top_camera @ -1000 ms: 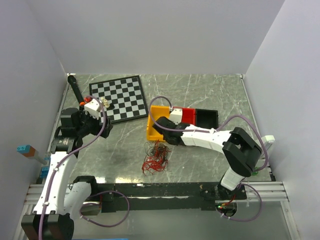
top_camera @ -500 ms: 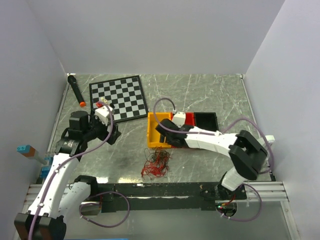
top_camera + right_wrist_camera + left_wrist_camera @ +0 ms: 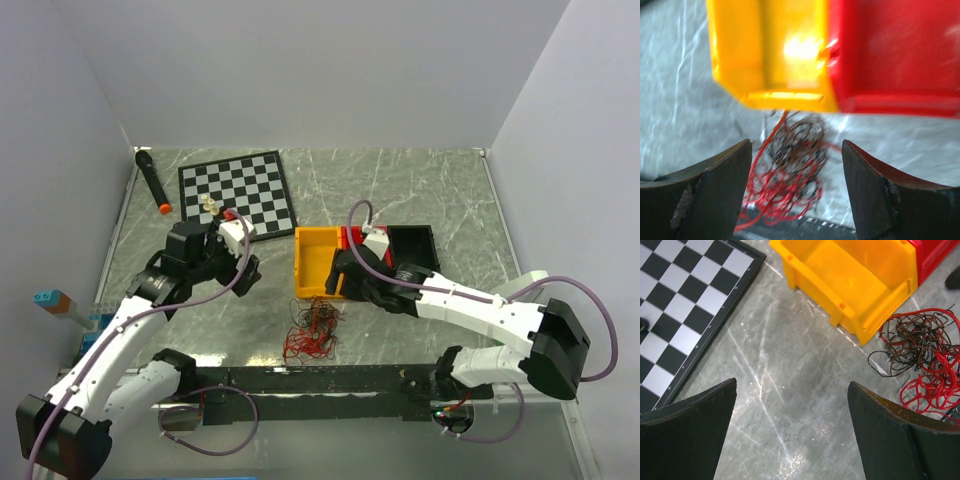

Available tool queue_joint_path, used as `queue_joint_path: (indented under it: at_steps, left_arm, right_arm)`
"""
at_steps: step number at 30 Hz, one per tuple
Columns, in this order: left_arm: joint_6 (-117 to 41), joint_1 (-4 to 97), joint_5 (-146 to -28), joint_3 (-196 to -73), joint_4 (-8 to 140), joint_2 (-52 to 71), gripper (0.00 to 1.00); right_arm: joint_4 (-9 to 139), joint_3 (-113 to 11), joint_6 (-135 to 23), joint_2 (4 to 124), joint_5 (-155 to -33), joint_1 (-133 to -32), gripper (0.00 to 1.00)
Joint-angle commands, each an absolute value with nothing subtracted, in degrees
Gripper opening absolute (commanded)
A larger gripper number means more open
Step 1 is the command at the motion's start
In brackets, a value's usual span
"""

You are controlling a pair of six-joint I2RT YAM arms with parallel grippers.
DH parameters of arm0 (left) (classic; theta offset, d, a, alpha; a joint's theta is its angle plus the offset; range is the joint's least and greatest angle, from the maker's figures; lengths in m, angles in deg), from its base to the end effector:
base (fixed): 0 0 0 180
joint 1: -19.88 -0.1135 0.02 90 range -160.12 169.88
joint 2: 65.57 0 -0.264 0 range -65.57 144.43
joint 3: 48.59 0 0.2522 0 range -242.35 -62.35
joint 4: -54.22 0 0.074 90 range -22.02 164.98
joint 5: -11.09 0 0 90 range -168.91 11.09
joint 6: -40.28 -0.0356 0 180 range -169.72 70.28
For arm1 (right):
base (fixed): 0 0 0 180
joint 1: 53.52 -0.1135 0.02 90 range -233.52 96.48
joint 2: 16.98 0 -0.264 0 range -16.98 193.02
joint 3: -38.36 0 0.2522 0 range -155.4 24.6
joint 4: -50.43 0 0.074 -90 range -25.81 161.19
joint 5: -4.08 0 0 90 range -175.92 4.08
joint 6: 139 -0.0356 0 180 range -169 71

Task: Untangle the cables

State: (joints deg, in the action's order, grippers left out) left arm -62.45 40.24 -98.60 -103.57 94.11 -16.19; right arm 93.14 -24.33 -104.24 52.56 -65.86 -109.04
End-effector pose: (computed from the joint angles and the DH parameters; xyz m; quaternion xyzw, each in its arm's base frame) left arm 0.1720 -0.0766 0.2779 0.3246 0.8123 -0.1815 0.4493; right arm 0.1504 0.1974 0.2490 0.0579 0.9242 0.1872 0.3279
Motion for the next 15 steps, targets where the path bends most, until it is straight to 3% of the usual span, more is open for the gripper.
queue_joint_path:
  at_steps: [1,10,12,15]
  left_arm:
    - [-61.33,43.42,-95.18,-104.63,90.22,-14.86,0.97]
    - [-57.02,45.10,-90.42,-108.84,80.90,-2.31,0.97]
    - [-56.23,45.36,-91.65,-111.82,80.90,2.26,0.97]
    - [-54.56,46.41,-92.27,-115.17,80.28,8.41,0.97]
  right_arm:
    - [90.47,-24.18,-106.56,54.73,-73.17,-111.43,0.77]
    - [87.74,-27.08,-106.04,59.66,-73.53,-115.74,0.67]
    - [88.10,-27.26,-106.48,60.10,-73.09,-115.92,0.59]
    - [87.66,-26.12,-107.00,59.58,-72.56,-116.09,0.38]
